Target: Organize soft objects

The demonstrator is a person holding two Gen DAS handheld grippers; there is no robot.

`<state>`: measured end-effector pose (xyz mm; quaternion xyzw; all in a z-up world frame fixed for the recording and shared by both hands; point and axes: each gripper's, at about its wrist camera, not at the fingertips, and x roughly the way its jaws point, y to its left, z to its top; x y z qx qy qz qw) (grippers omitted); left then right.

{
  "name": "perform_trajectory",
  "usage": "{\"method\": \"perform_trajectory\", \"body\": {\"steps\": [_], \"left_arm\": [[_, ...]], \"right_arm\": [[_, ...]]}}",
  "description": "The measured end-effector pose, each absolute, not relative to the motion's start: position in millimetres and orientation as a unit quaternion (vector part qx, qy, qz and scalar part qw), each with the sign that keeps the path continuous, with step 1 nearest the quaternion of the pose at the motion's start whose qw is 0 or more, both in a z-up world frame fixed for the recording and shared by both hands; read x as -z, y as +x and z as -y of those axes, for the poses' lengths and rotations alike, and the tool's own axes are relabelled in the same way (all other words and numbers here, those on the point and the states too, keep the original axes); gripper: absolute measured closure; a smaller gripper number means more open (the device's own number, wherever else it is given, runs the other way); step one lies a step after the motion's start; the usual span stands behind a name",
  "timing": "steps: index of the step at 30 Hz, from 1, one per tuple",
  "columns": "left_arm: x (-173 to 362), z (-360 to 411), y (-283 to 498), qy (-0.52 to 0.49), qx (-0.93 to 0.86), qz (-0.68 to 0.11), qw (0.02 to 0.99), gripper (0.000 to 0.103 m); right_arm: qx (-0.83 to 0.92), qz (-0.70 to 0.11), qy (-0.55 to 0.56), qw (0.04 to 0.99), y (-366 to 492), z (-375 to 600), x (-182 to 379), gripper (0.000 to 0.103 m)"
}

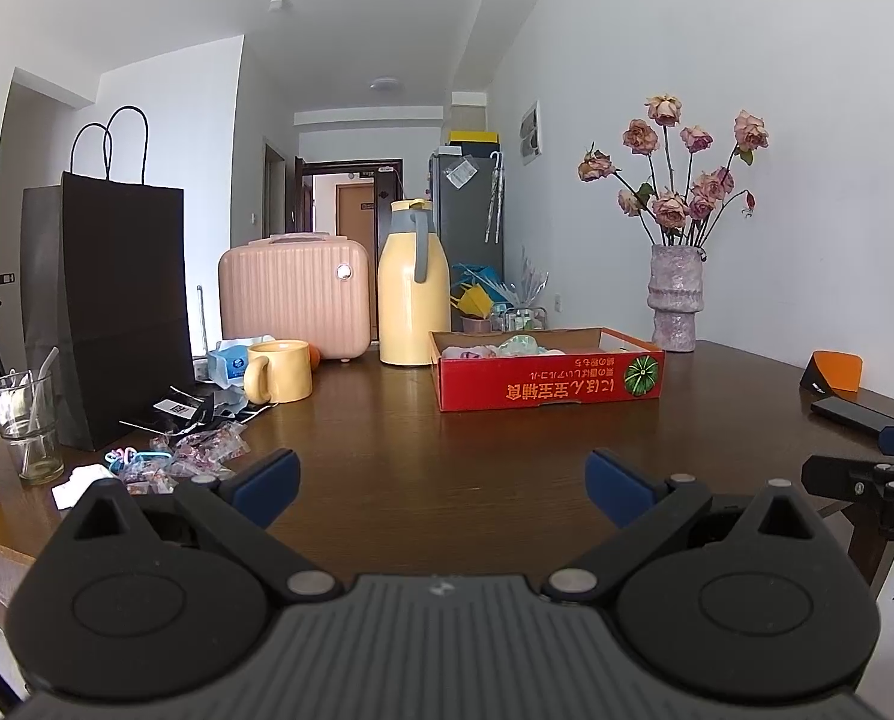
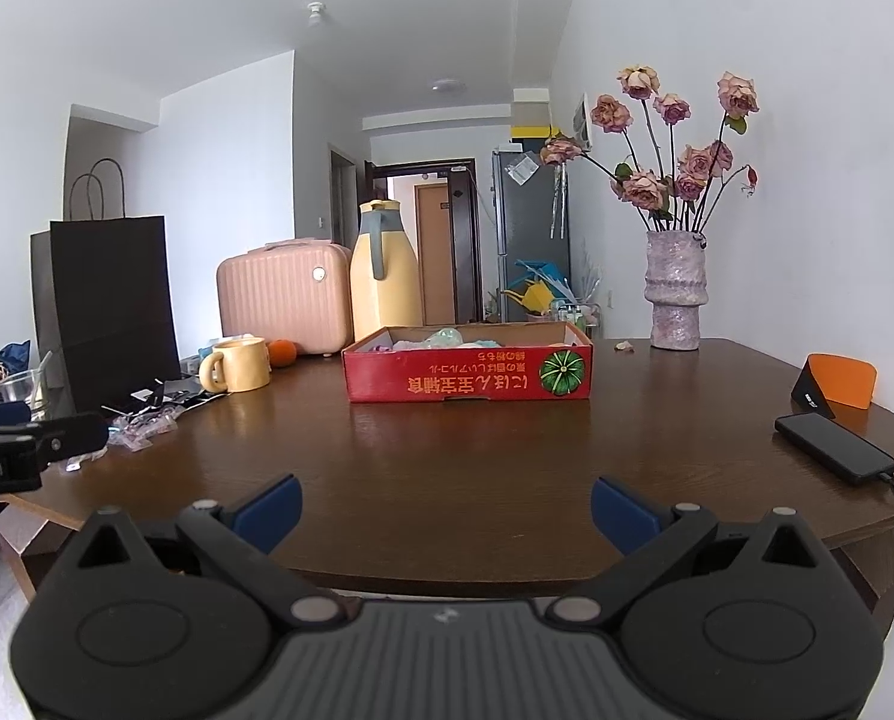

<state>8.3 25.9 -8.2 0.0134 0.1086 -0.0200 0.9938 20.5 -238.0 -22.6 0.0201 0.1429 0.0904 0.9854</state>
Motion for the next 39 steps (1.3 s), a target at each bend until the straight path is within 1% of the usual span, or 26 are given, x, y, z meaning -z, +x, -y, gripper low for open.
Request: {"method": "perform_trajectory", "body": {"steps": [39], "left_arm": [[8.7, -27.8, 10.9, 0.013, 0.023, -0.106, 0.994, 0.000]], "right_arm": [[-0.087, -0.143, 0.026, 0.986, 22.9, 241.1, 22.6, 0.000]]}}
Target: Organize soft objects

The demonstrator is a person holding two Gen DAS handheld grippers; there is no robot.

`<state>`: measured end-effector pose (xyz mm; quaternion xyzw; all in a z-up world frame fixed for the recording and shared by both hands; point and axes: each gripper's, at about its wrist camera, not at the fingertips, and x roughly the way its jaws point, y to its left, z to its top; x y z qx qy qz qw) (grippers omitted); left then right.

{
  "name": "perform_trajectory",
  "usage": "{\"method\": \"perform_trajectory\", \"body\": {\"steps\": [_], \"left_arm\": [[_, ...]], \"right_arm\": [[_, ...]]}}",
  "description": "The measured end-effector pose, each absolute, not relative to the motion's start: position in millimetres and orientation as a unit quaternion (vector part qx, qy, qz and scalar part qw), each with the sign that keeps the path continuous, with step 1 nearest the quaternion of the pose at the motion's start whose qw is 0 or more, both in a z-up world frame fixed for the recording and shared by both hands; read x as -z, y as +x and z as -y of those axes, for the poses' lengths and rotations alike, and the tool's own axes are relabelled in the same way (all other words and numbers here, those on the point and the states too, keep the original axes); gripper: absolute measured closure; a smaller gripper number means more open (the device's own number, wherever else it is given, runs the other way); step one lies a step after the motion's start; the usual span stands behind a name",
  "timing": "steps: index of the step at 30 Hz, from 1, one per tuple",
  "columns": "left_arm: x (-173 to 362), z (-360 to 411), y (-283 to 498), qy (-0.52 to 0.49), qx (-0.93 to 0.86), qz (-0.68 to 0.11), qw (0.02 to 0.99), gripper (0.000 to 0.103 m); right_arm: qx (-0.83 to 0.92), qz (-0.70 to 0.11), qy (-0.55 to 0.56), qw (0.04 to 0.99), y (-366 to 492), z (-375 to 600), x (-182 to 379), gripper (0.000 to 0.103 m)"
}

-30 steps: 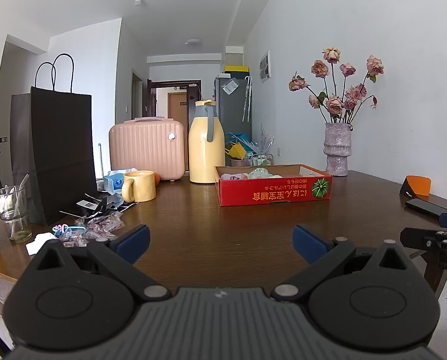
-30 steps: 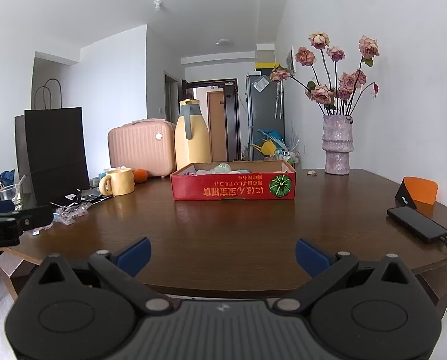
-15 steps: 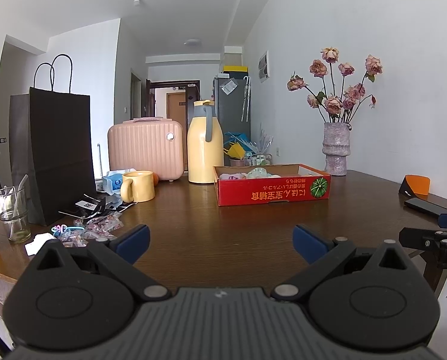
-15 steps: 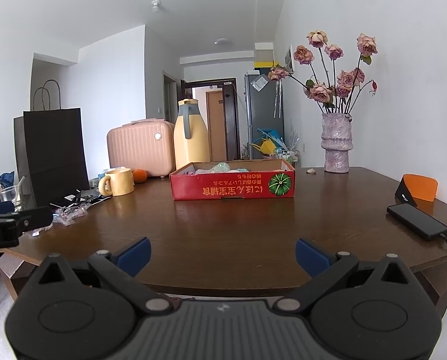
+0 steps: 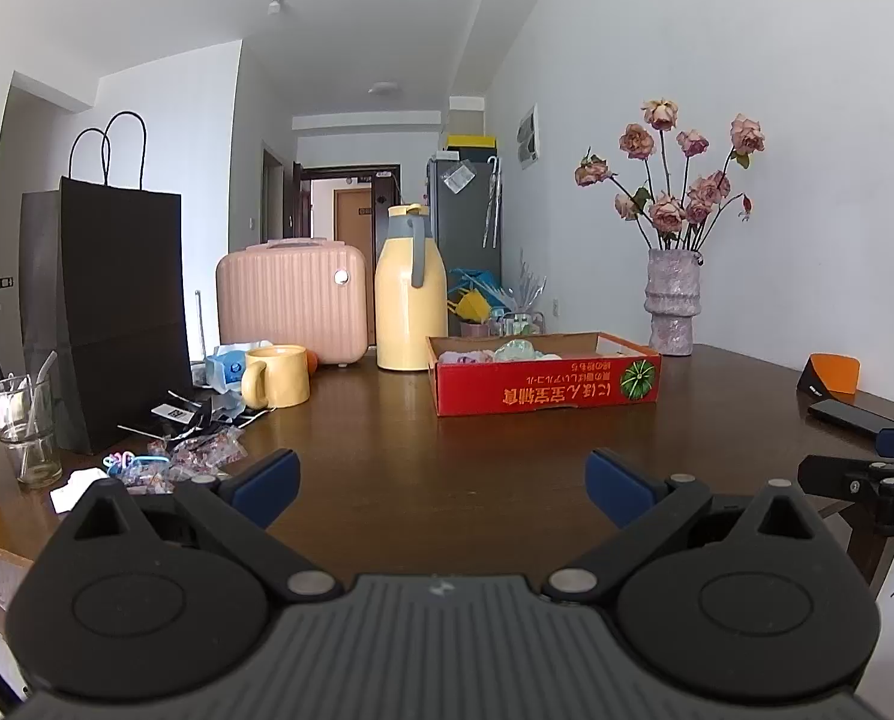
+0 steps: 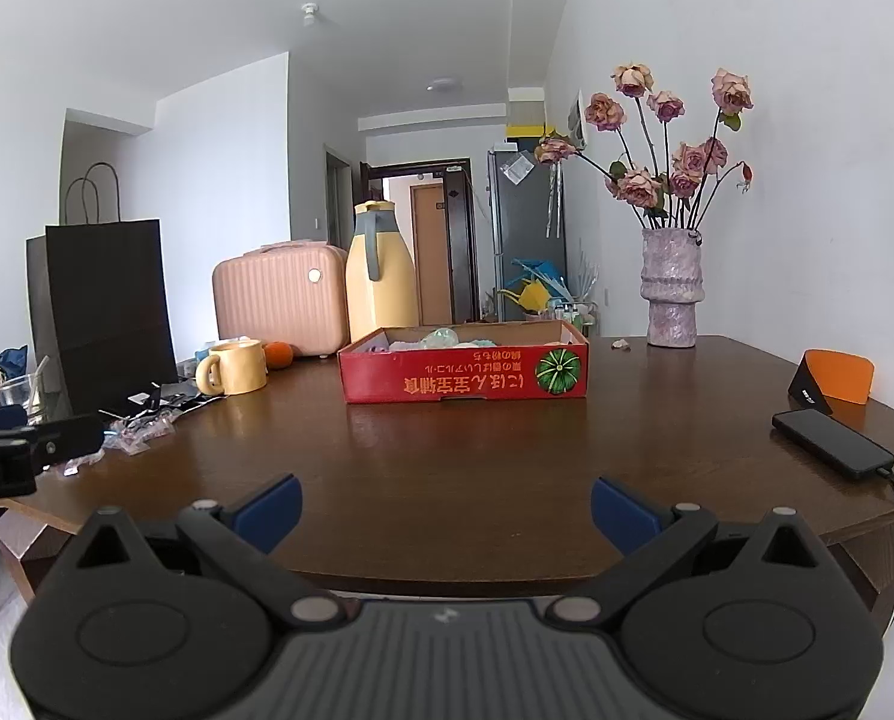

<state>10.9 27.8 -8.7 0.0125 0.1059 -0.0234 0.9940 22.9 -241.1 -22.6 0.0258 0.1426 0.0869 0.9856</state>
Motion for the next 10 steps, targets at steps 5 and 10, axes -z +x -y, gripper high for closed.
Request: {"method": "perform_trajectory", "body": {"steps": [5, 10], "left_arm": [[8.4, -28.3, 9.3, 0.014, 0.025, -0.099, 0.995, 0.000], [8.9, -28.7, 7.8, 0.015, 0.025, -0.095, 0.995, 0.000]], "right_arm": [[-0.087, -0.141, 0.026, 0.986, 21.9, 241.7, 22.1, 0.000], [-0.087, -0.136, 0.026, 0.987, 20.9, 241.8, 20.8, 0.000]]}}
